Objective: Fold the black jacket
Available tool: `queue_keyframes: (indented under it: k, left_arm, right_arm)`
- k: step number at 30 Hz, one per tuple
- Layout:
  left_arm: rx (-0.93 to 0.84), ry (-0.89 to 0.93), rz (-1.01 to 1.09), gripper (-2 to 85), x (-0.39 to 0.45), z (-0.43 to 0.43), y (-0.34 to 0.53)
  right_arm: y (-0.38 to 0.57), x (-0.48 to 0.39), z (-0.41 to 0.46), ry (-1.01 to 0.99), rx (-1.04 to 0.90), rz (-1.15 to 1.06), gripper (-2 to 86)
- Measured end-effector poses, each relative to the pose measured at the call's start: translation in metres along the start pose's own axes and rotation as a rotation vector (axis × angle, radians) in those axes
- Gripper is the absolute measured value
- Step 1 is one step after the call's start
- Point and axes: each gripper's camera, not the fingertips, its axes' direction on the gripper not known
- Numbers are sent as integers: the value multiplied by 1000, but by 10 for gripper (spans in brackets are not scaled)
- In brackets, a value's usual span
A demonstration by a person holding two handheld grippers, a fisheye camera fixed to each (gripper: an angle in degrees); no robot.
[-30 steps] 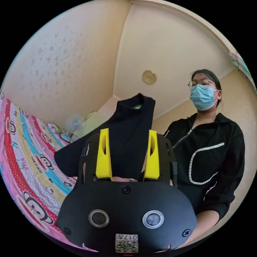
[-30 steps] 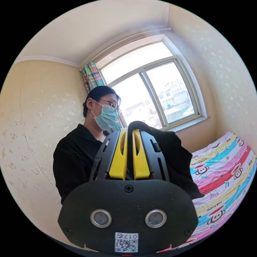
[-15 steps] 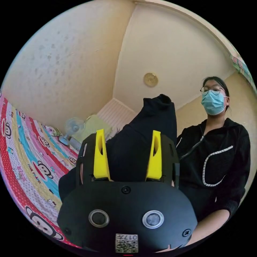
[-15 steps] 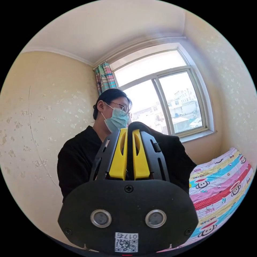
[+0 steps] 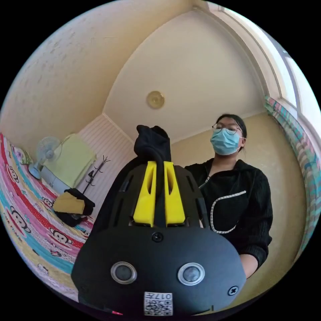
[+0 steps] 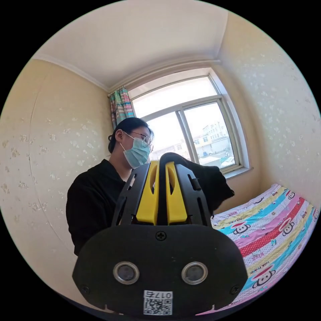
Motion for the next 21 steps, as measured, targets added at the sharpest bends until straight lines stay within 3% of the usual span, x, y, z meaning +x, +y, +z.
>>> queue_keyframes:
  k: [1,3,5,9,10,13,17,19,21]
  left_arm:
    - [-27,-60,40,50,22,-4,-6]
    - [-142,-405,168,84,98,-10,-12]
    - [-87,-620,182,167,117,-12,0]
    - [-204,-260,-62,160,32,28,31]
    - [-201,-244,-76,163,20,37,37]
    - [-178,-391,-117,192,-19,56,58]
    - [-212,-294,-111,176,-16,71,58]
    - [-219,-343,-77,164,-7,75,54]
    - [-221,-394,-28,94,4,70,45]
  right_arm:
    - [6,-3,-7,15,25,-2,17]
    - [10,-6,-8,-19,25,-24,17]
    - [9,-5,4,-35,-15,-61,17]
    - [1,18,30,-49,-95,-48,16]
    - [-1,30,36,-97,-104,-33,16]
    - [-4,49,39,-201,-57,-18,16]
    - [-8,59,22,-224,32,-16,17]
    - [-6,60,18,-240,37,-31,17]
    - [-2,59,12,-220,37,-33,17]
